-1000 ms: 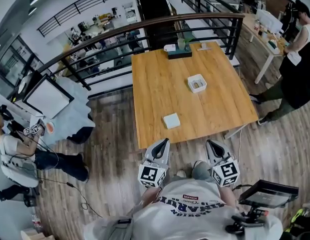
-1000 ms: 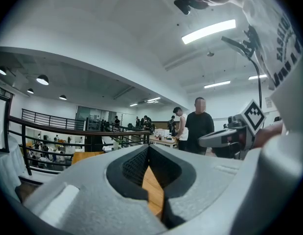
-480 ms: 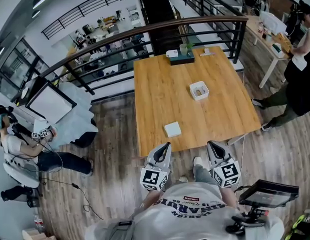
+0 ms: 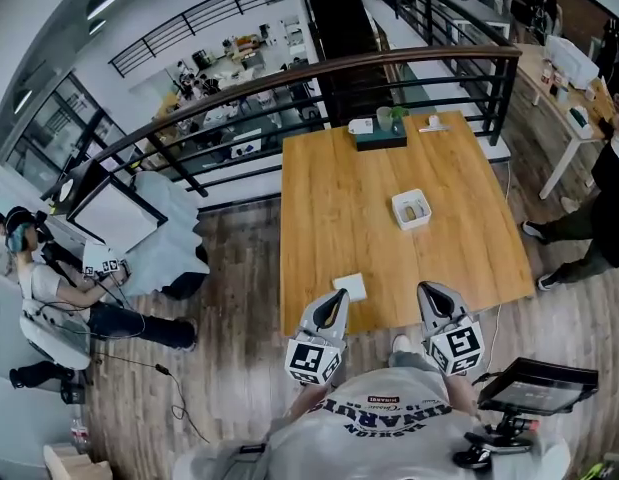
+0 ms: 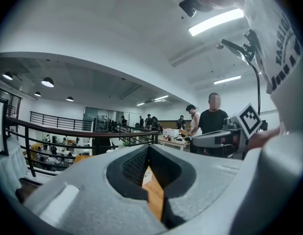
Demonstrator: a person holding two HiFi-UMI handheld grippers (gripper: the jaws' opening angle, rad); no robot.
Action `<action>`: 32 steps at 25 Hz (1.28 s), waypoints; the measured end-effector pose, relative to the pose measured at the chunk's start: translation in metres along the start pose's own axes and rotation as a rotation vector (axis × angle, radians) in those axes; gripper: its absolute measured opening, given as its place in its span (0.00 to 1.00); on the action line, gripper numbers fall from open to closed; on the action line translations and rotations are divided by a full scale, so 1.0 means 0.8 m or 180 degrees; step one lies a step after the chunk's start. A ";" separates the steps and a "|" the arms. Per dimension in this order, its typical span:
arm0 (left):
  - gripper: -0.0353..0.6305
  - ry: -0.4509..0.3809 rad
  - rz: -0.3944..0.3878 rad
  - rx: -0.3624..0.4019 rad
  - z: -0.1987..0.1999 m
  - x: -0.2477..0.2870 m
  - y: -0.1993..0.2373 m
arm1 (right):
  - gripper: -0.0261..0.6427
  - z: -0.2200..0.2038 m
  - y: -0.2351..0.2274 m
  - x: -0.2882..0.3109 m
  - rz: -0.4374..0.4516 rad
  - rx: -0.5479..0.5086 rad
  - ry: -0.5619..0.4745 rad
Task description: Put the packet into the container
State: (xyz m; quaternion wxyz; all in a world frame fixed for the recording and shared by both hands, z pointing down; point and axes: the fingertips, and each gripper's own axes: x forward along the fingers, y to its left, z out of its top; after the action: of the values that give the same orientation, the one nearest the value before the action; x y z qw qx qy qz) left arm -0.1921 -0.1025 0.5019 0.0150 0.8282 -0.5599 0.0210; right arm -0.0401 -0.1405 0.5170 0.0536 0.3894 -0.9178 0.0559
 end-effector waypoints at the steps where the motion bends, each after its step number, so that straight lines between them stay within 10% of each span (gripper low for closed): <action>1: 0.06 -0.0008 0.0014 -0.0001 0.002 0.011 0.001 | 0.05 0.003 -0.009 0.007 0.0025 0.0001 -0.0011; 32: 0.14 0.0388 0.0577 0.0058 -0.016 0.143 0.054 | 0.05 -0.002 -0.157 0.112 0.0259 0.0116 0.0058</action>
State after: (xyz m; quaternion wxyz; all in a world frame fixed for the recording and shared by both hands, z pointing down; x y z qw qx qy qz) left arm -0.1900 -0.2240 0.5207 0.0396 0.7715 -0.6303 0.0777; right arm -0.0112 -0.2902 0.5386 0.0525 0.3522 -0.9312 0.0783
